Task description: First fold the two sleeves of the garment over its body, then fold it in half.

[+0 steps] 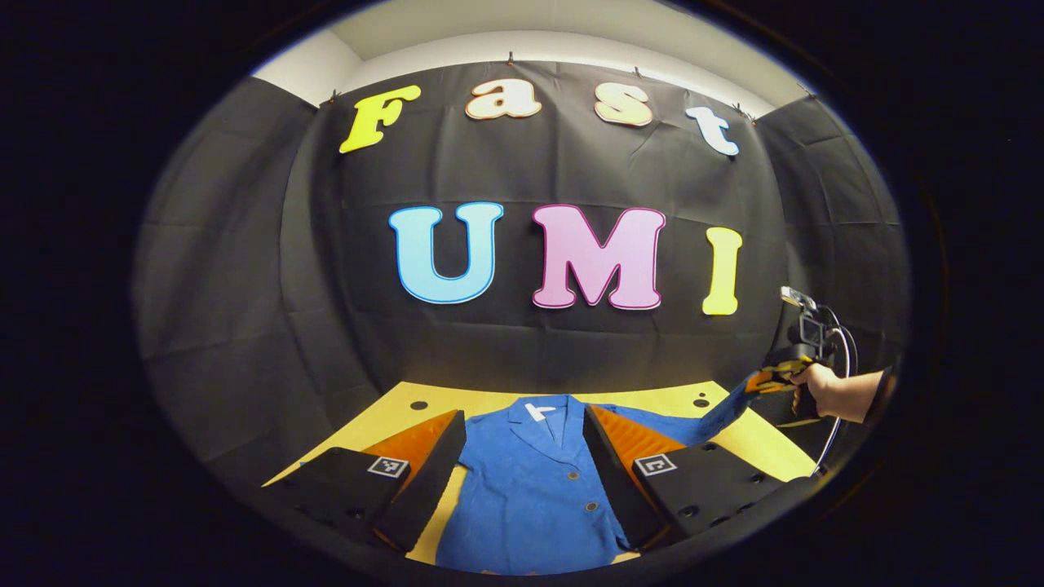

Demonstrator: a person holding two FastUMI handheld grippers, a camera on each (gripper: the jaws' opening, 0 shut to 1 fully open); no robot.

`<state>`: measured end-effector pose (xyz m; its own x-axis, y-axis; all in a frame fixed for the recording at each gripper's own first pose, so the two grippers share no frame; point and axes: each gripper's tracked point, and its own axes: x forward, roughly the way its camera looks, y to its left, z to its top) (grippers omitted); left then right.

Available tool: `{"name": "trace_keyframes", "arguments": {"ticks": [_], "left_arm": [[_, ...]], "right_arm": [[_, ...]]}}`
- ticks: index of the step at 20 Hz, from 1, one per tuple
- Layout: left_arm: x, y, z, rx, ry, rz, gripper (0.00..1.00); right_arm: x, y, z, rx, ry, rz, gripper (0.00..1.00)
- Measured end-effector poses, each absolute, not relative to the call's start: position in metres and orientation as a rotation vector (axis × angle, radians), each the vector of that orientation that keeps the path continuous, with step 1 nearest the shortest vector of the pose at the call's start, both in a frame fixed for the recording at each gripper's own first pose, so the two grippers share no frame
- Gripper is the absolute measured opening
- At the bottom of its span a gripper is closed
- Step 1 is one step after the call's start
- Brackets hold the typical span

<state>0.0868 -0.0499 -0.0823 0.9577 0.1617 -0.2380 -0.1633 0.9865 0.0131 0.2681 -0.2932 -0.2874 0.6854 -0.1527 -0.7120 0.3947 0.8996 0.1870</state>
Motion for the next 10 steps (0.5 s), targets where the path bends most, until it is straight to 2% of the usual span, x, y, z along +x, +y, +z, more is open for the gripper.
{"name": "trace_keyframes", "arguments": {"ticks": [4,10], "left_arm": [[0.068,-0.019,-0.088,0.012,0.247,0.231,0.83],[0.017,0.032,-0.117,0.006,0.309,0.383,0.83]], "right_arm": [[0.309,-0.193,-0.276,0.312,0.772,-0.151,0.02],[0.345,-0.011,-0.292,0.288,0.835,0.085,0.02]]}}
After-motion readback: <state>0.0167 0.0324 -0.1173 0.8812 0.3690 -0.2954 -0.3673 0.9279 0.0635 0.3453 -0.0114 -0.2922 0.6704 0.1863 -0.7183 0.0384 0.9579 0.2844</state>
